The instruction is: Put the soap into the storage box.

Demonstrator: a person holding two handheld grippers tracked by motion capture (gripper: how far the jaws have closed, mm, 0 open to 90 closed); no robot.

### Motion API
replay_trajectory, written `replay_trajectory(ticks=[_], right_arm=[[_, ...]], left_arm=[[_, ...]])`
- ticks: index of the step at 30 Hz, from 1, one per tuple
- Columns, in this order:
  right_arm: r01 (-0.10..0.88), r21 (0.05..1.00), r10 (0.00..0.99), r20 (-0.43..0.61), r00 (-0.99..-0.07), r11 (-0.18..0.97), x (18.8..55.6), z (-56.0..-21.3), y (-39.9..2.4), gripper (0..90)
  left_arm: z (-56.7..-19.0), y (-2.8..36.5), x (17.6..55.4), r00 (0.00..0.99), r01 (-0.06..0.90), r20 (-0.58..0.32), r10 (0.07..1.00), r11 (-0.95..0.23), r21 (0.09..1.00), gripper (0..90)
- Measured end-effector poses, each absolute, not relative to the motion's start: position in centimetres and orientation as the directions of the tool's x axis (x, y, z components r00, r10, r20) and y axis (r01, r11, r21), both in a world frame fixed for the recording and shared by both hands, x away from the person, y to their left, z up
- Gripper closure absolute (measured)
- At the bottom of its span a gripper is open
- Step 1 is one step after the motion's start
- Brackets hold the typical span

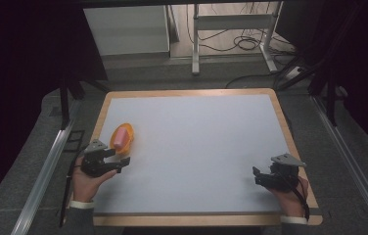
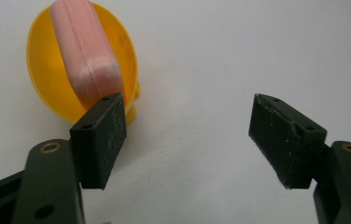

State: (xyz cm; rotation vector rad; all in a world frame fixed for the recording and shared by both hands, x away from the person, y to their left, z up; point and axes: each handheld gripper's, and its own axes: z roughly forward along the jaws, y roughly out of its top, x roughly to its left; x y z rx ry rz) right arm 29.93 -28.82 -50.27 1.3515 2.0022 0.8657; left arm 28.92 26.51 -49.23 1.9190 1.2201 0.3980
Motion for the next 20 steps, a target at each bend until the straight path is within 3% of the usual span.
replay_trajectory(ticks=[20], right_arm=[[0.558,0.780,0.935,-0.095,-0.342,0.284,29.8,-49.9,-28.5,8.0]], left_arm=[[-51.2,27.0,28.0,0.447,0.630,-0.191,0.874,-0.156,0.761,30.2]])
